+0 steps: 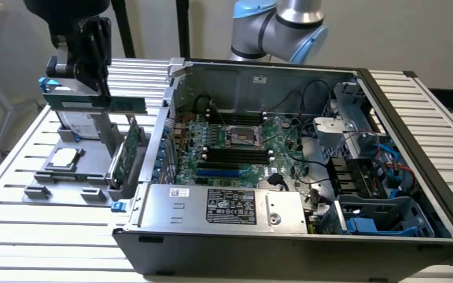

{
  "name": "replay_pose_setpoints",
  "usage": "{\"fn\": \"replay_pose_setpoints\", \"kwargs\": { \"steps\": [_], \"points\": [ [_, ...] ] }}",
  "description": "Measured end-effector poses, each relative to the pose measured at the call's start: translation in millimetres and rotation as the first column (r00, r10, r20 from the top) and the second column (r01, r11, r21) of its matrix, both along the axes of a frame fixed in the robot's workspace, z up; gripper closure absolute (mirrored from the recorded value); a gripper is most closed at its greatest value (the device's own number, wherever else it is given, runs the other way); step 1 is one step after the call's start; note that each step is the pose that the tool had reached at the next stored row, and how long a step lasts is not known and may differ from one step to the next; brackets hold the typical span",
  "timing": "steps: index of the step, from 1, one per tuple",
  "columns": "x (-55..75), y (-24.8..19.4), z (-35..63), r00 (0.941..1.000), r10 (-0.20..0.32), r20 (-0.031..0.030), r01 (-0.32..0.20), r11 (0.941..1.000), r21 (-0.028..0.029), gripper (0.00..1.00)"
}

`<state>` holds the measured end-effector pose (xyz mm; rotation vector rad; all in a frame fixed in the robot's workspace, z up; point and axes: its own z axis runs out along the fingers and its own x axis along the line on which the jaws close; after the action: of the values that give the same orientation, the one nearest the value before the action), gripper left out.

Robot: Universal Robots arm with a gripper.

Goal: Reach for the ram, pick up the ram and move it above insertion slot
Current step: 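Pick up the ram and move it above insertion slot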

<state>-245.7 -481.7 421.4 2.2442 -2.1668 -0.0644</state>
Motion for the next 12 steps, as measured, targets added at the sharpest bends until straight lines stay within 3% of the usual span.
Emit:
{"fn": "replay_pose_setpoints", "kwargs": {
  "steps": [12],
  "points": [
    [54.6,2.1,3.0,1.0000,0.000,0.0000,0.000,1.0000,0.0000,0.86]
  ]
}}
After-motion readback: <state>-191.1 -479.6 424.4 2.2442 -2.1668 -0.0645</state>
